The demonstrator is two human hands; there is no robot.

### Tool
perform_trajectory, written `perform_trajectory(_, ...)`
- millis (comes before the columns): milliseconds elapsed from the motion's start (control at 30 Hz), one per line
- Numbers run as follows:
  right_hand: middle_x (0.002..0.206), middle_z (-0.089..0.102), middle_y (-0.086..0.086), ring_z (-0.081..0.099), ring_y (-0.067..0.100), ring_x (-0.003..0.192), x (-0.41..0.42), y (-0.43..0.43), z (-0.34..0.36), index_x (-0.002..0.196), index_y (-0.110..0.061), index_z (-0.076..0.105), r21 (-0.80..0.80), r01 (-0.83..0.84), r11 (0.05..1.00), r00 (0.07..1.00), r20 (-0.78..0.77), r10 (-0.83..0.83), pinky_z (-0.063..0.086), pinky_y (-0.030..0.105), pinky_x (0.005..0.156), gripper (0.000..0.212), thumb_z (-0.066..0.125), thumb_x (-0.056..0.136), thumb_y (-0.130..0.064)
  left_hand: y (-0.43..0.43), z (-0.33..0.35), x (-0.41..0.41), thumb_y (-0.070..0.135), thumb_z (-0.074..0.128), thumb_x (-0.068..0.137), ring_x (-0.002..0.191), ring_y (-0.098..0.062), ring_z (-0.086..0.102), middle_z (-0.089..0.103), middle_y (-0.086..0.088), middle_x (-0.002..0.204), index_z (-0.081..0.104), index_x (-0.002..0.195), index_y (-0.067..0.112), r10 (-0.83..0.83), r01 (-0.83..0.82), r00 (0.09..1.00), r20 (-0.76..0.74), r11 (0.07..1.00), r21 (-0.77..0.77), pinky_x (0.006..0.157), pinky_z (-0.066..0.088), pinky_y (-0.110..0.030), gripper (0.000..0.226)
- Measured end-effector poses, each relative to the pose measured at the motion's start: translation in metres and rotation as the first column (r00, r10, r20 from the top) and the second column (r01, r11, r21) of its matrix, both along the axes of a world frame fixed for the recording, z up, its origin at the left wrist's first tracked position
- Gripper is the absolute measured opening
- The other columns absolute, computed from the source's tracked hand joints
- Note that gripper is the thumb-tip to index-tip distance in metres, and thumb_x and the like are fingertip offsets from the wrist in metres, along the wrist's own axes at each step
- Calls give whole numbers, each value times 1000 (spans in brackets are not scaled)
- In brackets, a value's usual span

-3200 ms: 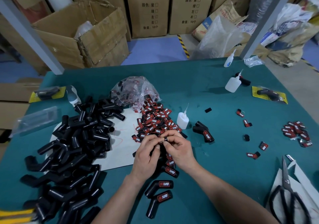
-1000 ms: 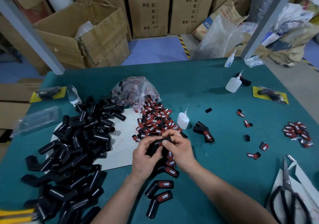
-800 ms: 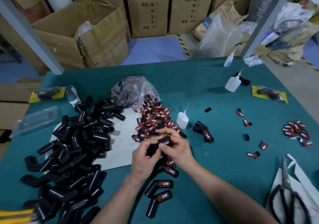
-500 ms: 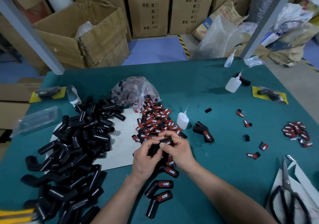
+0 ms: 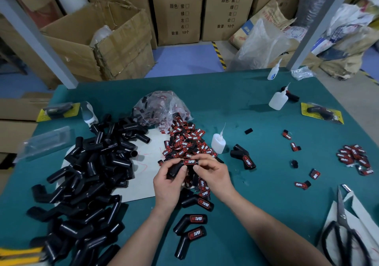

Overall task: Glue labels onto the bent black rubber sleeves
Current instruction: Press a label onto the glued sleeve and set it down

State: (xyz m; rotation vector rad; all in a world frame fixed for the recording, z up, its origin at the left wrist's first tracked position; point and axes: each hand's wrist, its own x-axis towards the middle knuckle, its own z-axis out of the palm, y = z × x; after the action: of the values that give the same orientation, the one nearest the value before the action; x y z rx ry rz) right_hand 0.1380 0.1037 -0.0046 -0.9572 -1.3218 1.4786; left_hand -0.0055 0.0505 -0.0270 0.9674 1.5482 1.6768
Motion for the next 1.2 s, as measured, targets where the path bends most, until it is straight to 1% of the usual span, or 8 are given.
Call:
perform_trajectory(67,109,73,-1,67,14,104,-1,-2,-2,76,-26,78,18,16,1000,1000,5,-16,50,25,92,22,72,86,-6,-1,3,1,34,77,83,103,-9,69,74,12,107,73,102,45,-8,10,998,-69,999,31,91,51,-17,22)
perform_trajectory(400,98,71,-5,64,10,97,-1,-1,-6,67,-27,72,40,64,997,998,-18,-63,48,22,90,25,70,82,-7,-2,-2,-1,29,71,92,113,-14,64,65,18,117,67,113,43,-77,114,951,-301,988,108,100,45,-18,26)
perform_trajectory(533,101,70,-4,65,12,98,0,-3,-6,72,-27,74,87,51,995,999,-19,-49,49,22,88,13,72,82,-18,-3,-1,-1,27,68,93,113,-13,63,63,18,117,70,114,27,-90,133,942,-324,985,112,100,45,-19,21)
perform_trajectory(800,107,69,-3,64,14,105,-1,-6,-4,81,-27,78,78,-10,997,1000,-20,12,49,24,93,10,72,83,-19,-4,-1,1,19,68,93,110,-12,64,64,4,114,74,105,6,-87,147,925,-369,979,138,99,47,-20,19)
perform_trajectory(900,109,70,-1,65,15,107,-2,-6,-3,82,-18,78,32,-67,997,998,14,66,48,25,95,8,72,82,-22,-5,-1,3,7,71,91,110,-13,64,64,-1,113,73,105,9,-115,178,926,-360,973,148,101,48,-23,14)
perform_trajectory(1000,108,71,1,66,17,105,0,-5,-3,75,-15,74,19,-80,997,997,10,80,49,28,95,12,70,83,-23,-6,0,2,13,68,93,110,-16,64,65,-6,113,72,107,10,-120,190,933,-340,965,180,100,49,-24,15)
perform_trajectory(1100,107,73,4,67,18,104,1,-4,-4,66,-15,66,29,-60,998,998,10,60,49,27,94,22,66,87,-21,-6,0,2,17,66,92,111,-16,64,65,1,113,71,107,14,-116,178,942,-315,968,176,100,48,-23,15)
perform_trajectory(1200,102,75,6,68,17,100,0,-2,-9,62,2,57,-5,28,1000,1000,6,-28,49,27,92,28,67,85,-11,-5,-1,3,18,67,92,112,-16,64,64,6,115,70,106,23,-107,171,940,-323,969,177,101,47,-23,15)
